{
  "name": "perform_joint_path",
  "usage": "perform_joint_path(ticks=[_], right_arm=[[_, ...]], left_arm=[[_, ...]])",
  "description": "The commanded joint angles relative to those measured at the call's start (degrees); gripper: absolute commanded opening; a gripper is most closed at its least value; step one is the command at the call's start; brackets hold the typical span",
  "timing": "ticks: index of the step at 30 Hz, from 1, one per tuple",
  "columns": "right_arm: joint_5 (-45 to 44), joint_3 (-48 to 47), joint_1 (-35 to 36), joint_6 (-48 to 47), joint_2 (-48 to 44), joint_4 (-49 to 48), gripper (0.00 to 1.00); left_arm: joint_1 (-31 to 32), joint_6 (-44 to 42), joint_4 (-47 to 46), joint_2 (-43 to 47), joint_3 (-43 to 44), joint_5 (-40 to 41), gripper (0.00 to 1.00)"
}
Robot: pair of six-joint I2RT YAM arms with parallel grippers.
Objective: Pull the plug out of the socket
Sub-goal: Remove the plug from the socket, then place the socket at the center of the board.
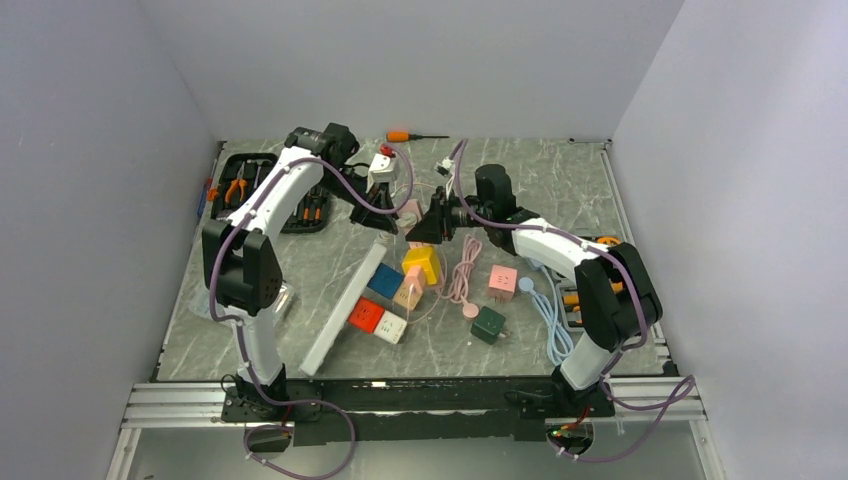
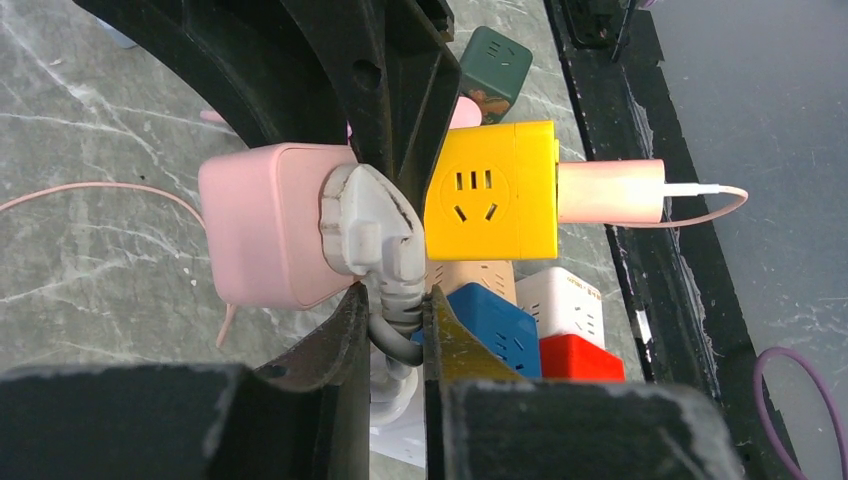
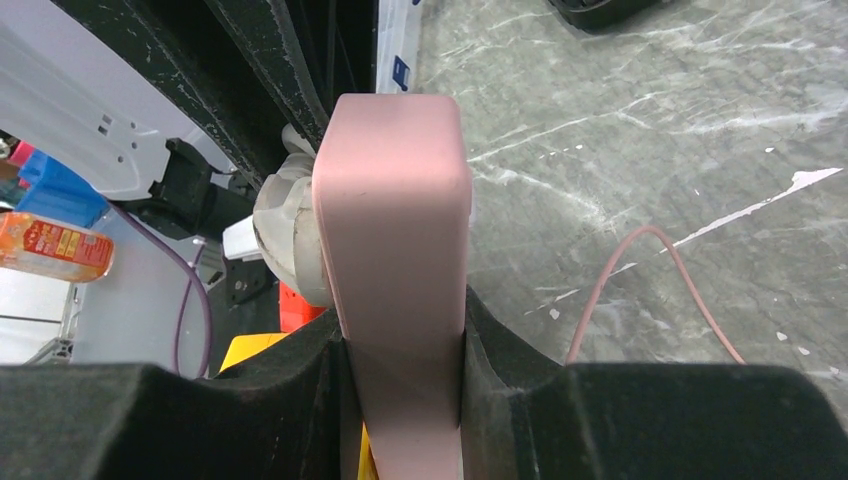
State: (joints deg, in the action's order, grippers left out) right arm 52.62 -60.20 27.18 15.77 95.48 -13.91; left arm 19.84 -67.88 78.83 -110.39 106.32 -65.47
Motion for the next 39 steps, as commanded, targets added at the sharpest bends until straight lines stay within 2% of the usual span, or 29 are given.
perform_joint_path(ticks=[1, 7, 17, 24, 30, 32, 36, 39], right_arm=[[-10.73, -3.16, -3.45, 0.68, 2.81, -4.64, 0.0], [-7.58, -2.28, -7.02, 5.88, 5.36, -10.0, 0.0], [-11.45, 0.17, -6.97, 6.35, 4.12, -10.27, 0.0], [-9.47, 2.7, -7.82, 8.22, -0.52, -11.62, 0.0], [-9.17, 4.92, -9.16, 10.38, -5.49, -12.71, 0.0], [-9.63, 5.5, -9.18, 10.28, -6.78, -12.19, 0.0], [-9.23, 7.56, -9.15, 12.52, -8.58, -13.75, 0.0], [-10.46, 9.11, -9.16, 13.26, -9.85, -13.53, 0.0]], left_arm=[[4.15, -0.93, 7.66, 8.61, 0.35, -19.78, 0.0], [5.1, -1.98, 7.66, 10.11, -1.7, -19.7, 0.0], [5.9, -1.36, 7.29, 10.48, -0.35, -18.93, 0.0], [1.82, -1.33, 6.85, 8.53, 0.47, -14.05, 0.0], [-5.83, 1.8, 4.01, 2.65, 3.97, -1.3, 0.0], [-7.74, 6.85, -1.39, 2.44, 1.98, 4.37, 0.0], [-9.96, 17.29, -18.05, 3.65, -4.69, 19.55, 0.0], [-11.23, 20.73, -22.78, 2.39, -5.86, 27.69, 0.0]])
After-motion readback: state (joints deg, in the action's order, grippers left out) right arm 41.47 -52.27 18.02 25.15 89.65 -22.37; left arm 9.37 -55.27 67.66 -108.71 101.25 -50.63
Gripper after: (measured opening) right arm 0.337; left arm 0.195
